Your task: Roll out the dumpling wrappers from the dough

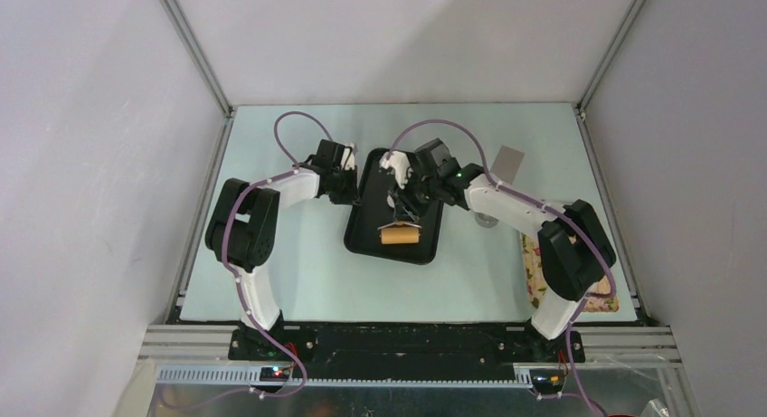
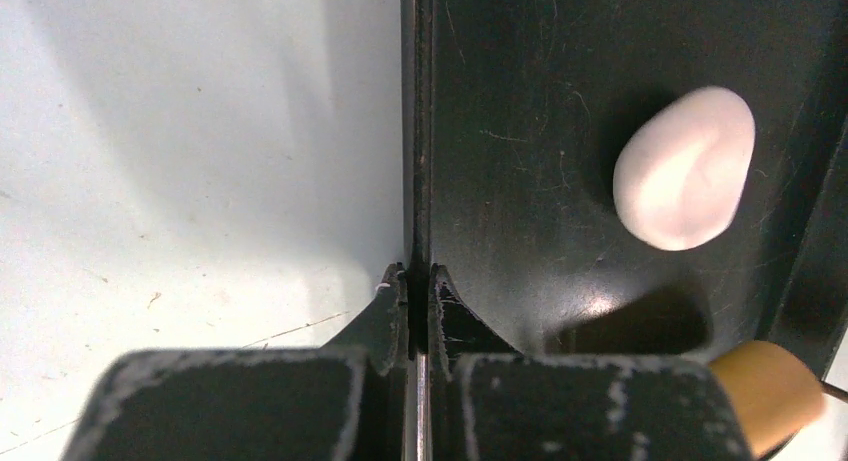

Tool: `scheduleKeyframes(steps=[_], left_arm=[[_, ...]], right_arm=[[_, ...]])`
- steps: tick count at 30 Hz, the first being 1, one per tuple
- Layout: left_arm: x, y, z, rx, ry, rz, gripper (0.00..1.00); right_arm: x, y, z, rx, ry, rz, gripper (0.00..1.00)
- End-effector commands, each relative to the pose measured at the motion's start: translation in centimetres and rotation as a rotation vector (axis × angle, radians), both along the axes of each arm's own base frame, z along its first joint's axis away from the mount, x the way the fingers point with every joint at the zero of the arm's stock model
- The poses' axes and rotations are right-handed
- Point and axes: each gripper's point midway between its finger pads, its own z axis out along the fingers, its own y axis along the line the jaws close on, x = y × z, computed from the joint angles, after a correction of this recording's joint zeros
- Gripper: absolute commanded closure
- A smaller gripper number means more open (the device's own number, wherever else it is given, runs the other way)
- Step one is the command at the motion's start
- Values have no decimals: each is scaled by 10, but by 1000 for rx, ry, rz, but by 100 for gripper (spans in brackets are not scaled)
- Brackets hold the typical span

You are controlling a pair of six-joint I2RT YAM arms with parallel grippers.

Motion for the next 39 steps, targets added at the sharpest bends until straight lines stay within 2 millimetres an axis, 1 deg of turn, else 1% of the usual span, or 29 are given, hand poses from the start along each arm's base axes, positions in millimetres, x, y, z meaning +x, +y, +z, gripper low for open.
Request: scheduleKeyframes(steps=[1,2,3,4,6,7,8,9,10,11,12,13,14,15,19,22,25,28,31,34,39], left_arm=[[-51,5,-42,52,201,-47,100],[-52,5,-42,51,202,-47,100],[-51,5,-42,53,200,-46,100],[-51,6,-42,53,201,-46,100],[-51,6,-42,52,201,-46,100],[-51,5,-42,52,201,-48,100],[-51,5,-42,52,200,-46,100],[-51,5,-42,53,200,-46,100],[-51,6,-42,53,201,-46,100],[-51,6,-42,54,200,-46,100],[-52,5,-42,54,200,-48,100],[-52,5,-42,54,200,-47,100],[-52,6,-42,55,201,-47,100],[-51,5,-42,55,199,-48,100],[-52,5,-42,55,200,-48,100],[-52,5,-42,55,200,-48,100],[-52,5,-42,53,201,-49,100],[-52,5,-42,54,200,-49,100],[-52,5,-42,54,201,-49,100],[-52,5,-42,54,201,-50,100],[-51,5,-41,52,197,-49,100]], right_arm=[[11,-3,86,170,-74,-84,100],[26,-7,93,168,-126,-144,100],[33,-9,101,177,-148,-190,100],[49,-15,107,171,-202,-260,100],[68,-20,115,177,-240,-357,100],[75,-19,115,186,-233,-395,100],[82,-21,107,164,-234,-442,100],[86,-20,106,167,-232,-469,100],[91,-21,98,136,-245,-512,100],[94,-19,96,132,-251,-535,100],[99,-21,88,110,-256,-583,100],[103,-22,86,103,-265,-616,100],[107,-21,80,99,-251,-638,100],[110,-24,77,85,-257,-662,100],[115,-21,56,61,-211,-700,100],[112,-17,41,30,-194,-700,100],[113,-20,27,-21,-207,-717,100],[108,-21,15,-61,-191,-716,100],[103,-23,-1,-113,-176,-716,100],[105,-29,-12,-161,-198,-740,100],[119,-41,-16,-228,-287,-757,100]])
